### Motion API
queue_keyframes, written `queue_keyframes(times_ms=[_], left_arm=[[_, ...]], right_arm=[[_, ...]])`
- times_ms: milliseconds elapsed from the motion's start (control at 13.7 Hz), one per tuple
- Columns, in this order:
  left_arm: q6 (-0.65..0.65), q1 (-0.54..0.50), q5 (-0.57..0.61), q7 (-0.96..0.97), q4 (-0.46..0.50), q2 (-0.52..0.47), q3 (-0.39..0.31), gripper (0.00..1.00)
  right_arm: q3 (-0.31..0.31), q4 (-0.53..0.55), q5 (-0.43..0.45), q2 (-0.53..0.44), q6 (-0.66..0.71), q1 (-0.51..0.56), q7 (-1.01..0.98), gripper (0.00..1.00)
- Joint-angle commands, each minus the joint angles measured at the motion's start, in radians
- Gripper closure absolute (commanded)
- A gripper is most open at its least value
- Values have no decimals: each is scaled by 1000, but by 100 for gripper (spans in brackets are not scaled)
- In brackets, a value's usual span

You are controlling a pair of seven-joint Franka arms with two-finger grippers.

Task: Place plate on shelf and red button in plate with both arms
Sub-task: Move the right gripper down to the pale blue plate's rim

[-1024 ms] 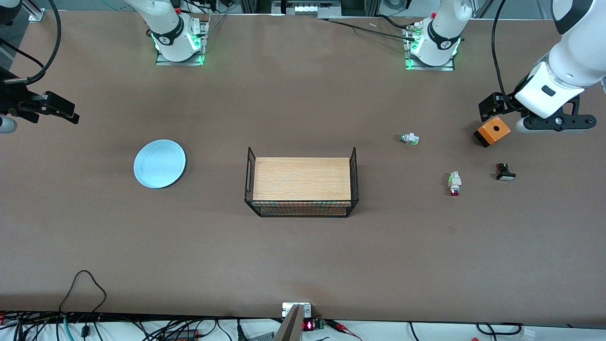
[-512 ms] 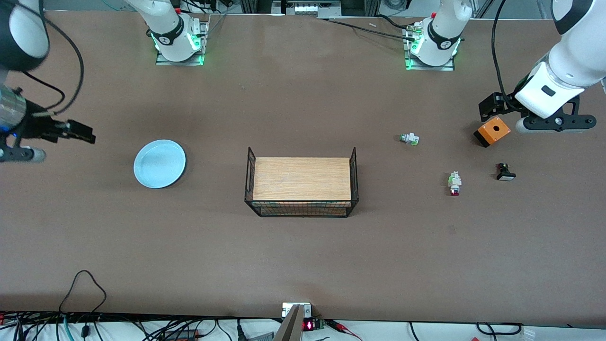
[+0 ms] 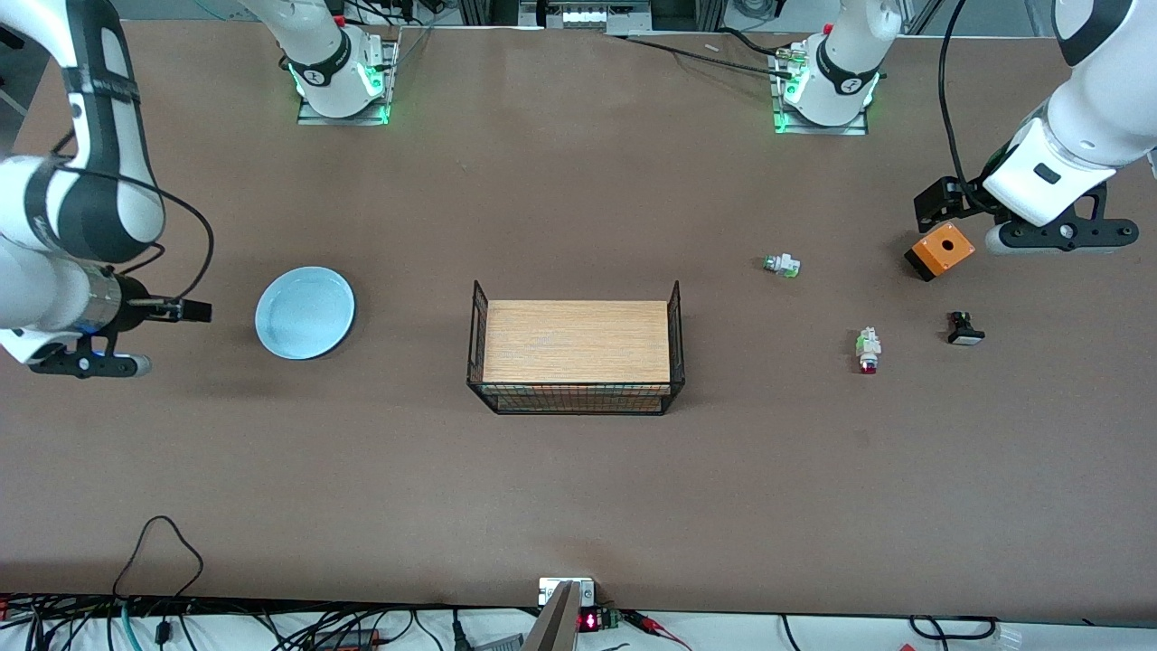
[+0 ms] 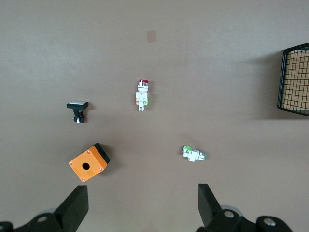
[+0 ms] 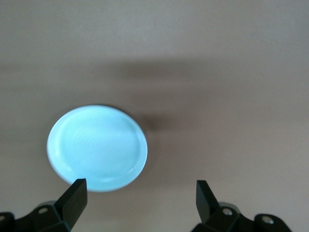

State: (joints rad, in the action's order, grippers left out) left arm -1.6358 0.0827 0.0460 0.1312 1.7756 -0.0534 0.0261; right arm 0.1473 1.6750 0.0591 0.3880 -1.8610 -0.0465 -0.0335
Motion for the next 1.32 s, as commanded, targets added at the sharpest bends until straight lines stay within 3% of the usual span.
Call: queue_keyframes(times_ms=[0,220,585,659,1024,1171,1244], left_arm=[[19,0,12,-22,-24,12,-3,0],[19,0,12,-22,-24,12,-5,0],[19,0,12,-22,-24,12,-5,0],[19,0,12,-22,-24,12,-5,0],[19,0,12,-22,-24,12,-5,0],[19,0,12,-22,-24,12,-3,0],[19,0,12,-22,-24,12,-5,0]], right_arm=[[-5,130,16,-3,-174,8,-13,0],[-9,346,13,-14,-410,39,-12,0],[-12,512,13,-2,-592,37,-26,0],[-12,525,13,0,-602,37,-26,9],[-12,535,11,2,-589,48,-95,86],[-12,534,11,5,-570,48,-98,100],[-12,534,8,8,-561,43,-89,100]])
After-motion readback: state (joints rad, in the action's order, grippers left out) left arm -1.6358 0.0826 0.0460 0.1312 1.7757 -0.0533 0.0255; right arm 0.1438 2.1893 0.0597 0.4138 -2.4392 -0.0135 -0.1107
